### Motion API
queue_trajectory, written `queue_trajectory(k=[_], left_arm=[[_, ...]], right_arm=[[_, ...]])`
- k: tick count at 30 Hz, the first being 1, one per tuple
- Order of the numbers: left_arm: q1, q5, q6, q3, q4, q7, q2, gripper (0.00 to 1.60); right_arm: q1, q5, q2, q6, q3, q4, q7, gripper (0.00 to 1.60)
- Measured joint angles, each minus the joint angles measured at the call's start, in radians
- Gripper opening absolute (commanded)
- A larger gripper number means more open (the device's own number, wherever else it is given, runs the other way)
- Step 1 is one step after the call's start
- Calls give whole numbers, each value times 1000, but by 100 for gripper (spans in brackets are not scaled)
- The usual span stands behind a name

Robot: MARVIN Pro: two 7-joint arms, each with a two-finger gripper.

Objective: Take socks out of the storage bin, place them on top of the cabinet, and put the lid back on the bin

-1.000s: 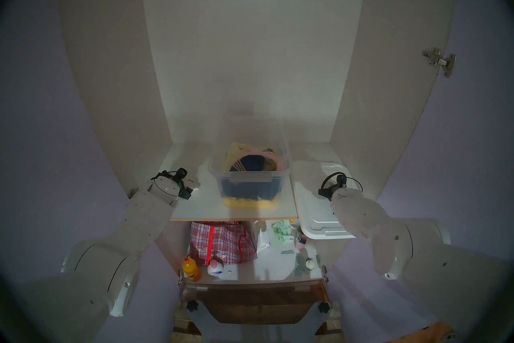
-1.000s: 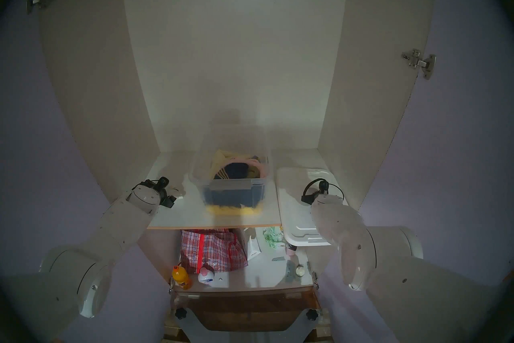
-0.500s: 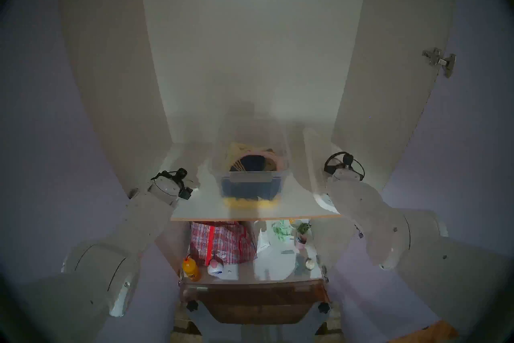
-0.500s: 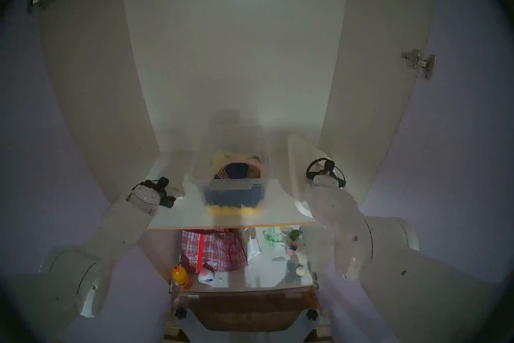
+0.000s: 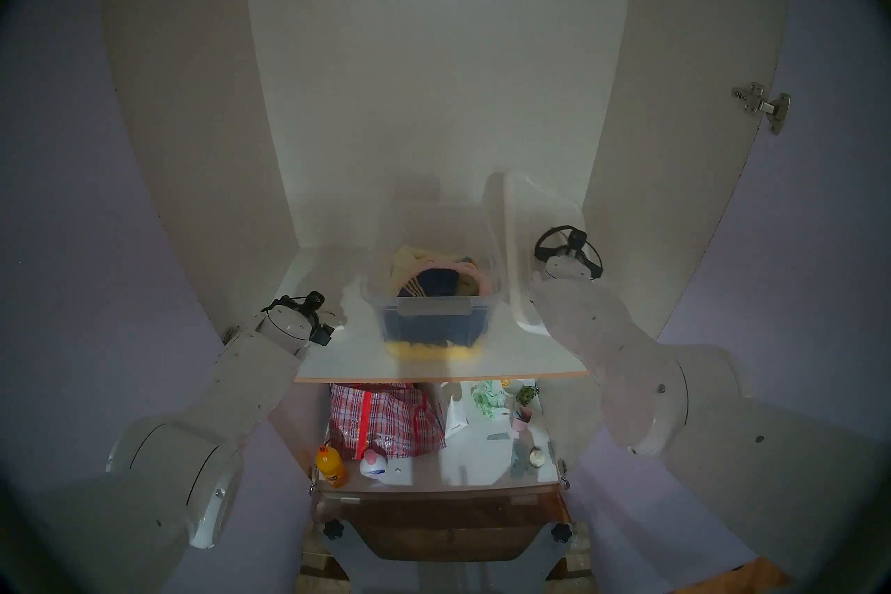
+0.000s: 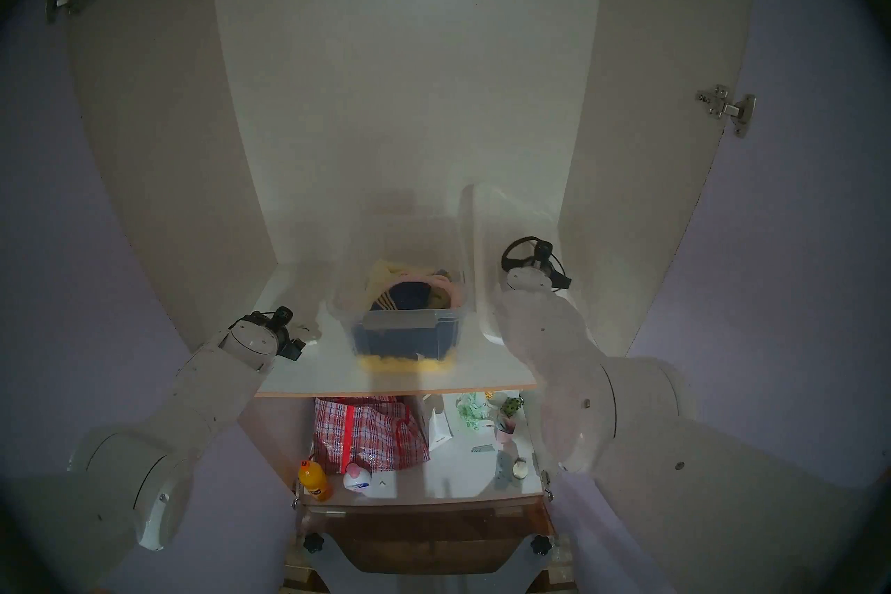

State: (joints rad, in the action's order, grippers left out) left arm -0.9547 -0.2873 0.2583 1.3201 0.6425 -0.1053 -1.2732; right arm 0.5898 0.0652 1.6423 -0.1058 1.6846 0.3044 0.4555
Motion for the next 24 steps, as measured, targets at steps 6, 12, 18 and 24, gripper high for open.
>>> queue_trajectory(k=[6, 12, 18, 24], left_arm=[[0, 0, 0, 0, 0, 0, 0, 160], [0, 0, 0, 0, 0, -1, 0, 160], [0, 0, 0, 0, 1, -1, 0, 160], [0, 0, 0, 0, 0, -1, 0, 160]], right_arm=[[-106, 16, 6, 105, 26, -13, 31, 0], [-202, 23, 11, 236, 38, -54, 103, 0], [-256, 27, 63, 264, 38, -91, 146, 0], [-267, 26, 124, 275, 31, -147, 154, 0]])
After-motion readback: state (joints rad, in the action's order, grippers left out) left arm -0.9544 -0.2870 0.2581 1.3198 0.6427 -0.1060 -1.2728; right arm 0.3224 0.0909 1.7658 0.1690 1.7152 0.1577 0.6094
